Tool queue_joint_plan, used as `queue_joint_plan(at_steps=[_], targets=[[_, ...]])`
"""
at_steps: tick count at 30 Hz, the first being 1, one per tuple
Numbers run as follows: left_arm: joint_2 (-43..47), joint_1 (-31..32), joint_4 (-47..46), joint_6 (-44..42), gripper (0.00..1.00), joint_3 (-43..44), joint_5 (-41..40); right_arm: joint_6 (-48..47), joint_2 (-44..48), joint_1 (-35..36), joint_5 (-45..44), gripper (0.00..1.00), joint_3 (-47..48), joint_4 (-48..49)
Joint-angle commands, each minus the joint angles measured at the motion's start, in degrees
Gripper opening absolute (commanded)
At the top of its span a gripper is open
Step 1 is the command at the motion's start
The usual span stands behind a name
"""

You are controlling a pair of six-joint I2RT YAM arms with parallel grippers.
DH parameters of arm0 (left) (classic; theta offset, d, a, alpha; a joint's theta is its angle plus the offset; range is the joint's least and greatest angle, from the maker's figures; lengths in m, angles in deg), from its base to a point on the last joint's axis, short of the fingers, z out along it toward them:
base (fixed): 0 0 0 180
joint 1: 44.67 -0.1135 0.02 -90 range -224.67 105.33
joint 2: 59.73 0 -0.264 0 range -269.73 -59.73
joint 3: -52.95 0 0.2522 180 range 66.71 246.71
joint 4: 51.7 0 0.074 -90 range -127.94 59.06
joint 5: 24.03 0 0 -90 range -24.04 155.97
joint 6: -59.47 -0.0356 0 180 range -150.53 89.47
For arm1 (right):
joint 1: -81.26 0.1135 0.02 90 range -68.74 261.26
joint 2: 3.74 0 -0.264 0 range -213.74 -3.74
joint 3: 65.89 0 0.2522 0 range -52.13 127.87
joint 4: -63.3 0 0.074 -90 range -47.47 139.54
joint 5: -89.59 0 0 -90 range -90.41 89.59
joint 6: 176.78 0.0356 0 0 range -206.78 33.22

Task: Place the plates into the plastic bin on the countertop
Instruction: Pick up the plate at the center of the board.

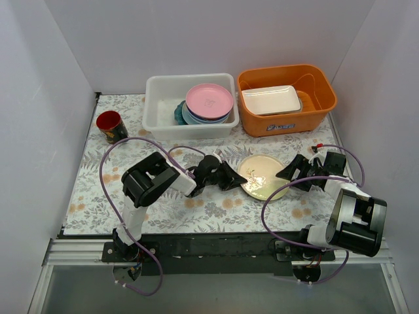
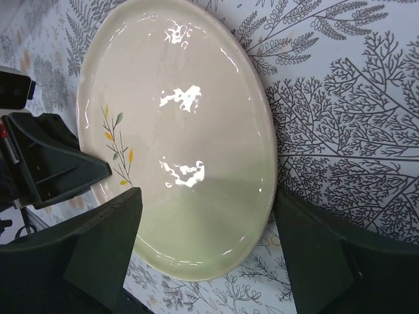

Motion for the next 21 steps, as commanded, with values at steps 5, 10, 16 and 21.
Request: queue_joint_plan(at_steps=[5,10,16,21], targets=[[-1.25,1.91,6.83,-2.66,0.0,1.56,-0.67,-0.48,-1.55,1.07,3.88,0.89,-0.45,-5.1],[-0.72,2.0,7.45,-3.27,0.0,1.65,-0.85,-0.48,-1.2,1.07,3.97,0.89,-0.45,-5.1],[0.33,1.91,9.47,-4.76,0.0,2.53,-0.76,-0.48,-1.29,1.07,4.15,0.9,-0.37,-5.18],[2.88,1.83,11.84,-6.26,0.0,2.53,-2.25,-0.39,-0.94,1.07,4.85,0.9,-0.19,-5.27]])
